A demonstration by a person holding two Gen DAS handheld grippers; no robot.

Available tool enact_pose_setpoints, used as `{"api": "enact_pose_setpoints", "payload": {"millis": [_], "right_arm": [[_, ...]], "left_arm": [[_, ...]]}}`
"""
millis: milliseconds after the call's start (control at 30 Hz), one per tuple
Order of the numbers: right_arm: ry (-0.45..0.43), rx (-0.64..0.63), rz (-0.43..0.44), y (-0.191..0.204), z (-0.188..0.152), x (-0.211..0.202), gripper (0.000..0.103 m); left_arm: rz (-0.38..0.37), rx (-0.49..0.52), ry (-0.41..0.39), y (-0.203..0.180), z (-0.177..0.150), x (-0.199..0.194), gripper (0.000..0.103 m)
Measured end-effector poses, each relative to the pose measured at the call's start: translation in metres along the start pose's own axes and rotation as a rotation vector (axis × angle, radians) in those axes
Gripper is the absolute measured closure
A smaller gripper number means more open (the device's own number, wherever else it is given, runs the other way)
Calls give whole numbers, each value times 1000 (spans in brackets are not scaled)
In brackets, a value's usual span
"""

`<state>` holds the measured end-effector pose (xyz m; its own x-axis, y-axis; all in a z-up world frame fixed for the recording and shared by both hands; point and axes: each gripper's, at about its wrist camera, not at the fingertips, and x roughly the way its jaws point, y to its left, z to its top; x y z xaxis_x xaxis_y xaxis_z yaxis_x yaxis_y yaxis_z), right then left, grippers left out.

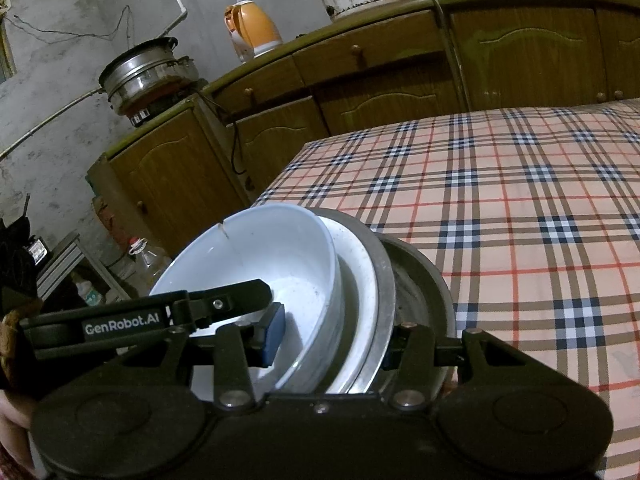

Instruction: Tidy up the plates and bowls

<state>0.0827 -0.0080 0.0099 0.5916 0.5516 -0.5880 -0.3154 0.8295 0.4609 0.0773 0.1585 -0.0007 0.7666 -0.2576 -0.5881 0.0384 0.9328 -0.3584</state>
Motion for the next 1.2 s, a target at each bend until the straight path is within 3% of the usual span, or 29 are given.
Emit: {"api": "enact_pose_setpoints", "payload": {"millis": [1200], "right_arm": [[26, 25, 11, -22, -7, 20, 48]], "left_arm": [[25, -15, 45, 3, -4, 20, 37]]}}
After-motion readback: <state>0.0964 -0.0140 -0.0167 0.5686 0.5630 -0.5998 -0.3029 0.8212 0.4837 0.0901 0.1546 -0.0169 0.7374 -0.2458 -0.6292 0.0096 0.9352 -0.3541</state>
